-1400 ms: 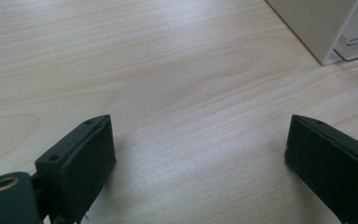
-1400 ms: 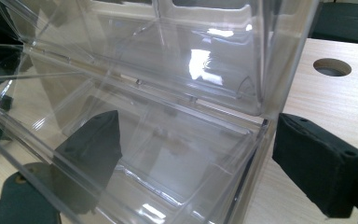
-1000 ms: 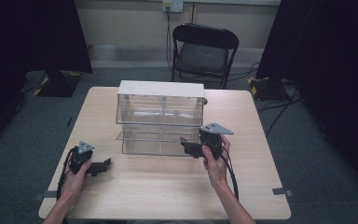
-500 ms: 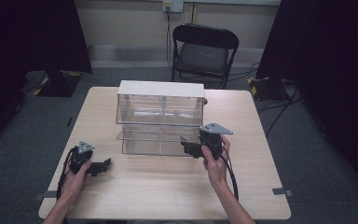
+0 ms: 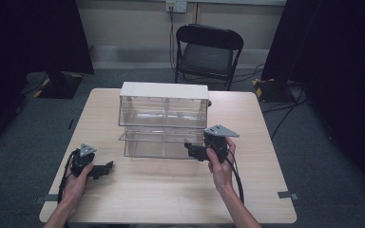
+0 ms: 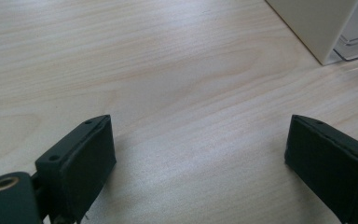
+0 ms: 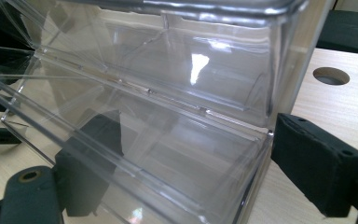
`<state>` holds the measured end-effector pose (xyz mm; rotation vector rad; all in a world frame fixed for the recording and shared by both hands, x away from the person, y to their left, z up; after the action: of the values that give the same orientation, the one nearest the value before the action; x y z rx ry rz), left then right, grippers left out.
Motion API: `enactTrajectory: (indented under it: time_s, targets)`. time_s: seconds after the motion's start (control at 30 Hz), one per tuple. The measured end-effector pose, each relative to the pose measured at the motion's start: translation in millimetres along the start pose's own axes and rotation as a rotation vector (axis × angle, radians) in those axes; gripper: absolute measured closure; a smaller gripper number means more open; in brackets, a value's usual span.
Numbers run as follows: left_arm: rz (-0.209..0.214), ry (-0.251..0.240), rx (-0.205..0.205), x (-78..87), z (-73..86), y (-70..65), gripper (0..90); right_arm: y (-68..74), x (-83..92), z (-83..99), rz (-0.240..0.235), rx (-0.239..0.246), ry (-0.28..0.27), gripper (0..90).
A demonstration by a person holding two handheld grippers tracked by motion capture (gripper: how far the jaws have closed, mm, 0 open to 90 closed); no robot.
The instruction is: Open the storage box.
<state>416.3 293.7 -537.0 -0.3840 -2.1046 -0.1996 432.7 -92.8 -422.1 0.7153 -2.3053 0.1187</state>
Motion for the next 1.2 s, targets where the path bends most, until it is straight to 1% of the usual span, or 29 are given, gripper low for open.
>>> enactTrajectory:
  time_s: [0.27, 0.57, 0.67, 0.9, 0.97, 1.0, 1.03, 1.1, 1.2]
  targets:
    - [-0.001, 0.001, -0.002, 0.0, 0.0, 0.1, 7.9, 0.6, 1.2, -1.2, -0.011, -0.01, -0.016, 15.3]
    - [-0.001, 0.001, -0.002, 0.0, 0.0, 0.1, 7.9, -0.4, 1.7, -2.3, -0.017, -0.004, -0.018, 14.1]
    - [0.0, 0.001, -0.001, 0.0, 0.0, 0.1, 7.9, -0.7, 1.6, -3.0, -0.024, -0.016, -0.025, 14.1]
    - [-0.001, 0.001, -0.001, 0.0, 0.0, 0.1, 7.9, -1.1, 2.0, -5.1, -0.029, -0.018, -0.036, 14.1]
    - [0.0, 0.0, 0.0, 0.0, 0.0, 0.0, 7.9, -1.0, 2.9, -7.5, -0.029, -0.011, -0.039, 14.0]
    - [-0.002, 0.002, -0.004, 0.1, 0.1, 0.3, 7.9, -1.3, 6.6, -11.5, -0.039, -0.015, -0.064, 13.7]
    - [0.0, 0.0, 0.0, 0.0, 0.0, 0.0, 7.9, -1.3, 6.6, -11.5, -0.039, -0.015, -0.064, 13.7]
    - [0.0, 0.0, 0.0, 0.0, 0.0, 0.0, 7.9, -1.0, 10.7, -14.1, -0.049, -0.026, -0.083, 13.5]
    - [0.001, 0.0, 0.0, 0.0, 0.0, -0.1, 7.9, -0.4, 12.1, -14.5, -0.045, -0.019, -0.087, 13.5]
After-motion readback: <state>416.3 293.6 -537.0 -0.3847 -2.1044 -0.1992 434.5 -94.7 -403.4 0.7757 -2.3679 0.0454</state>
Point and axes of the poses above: each handheld gripper's, and its own axes: x roughly backward along the jaws, z roughly out of its underside, y roughly to its left, the point moved 5 cm from there along -x, roughly forward along the jaws, and after that the axes turned 15 degrees about y, right-handed, at the moved point
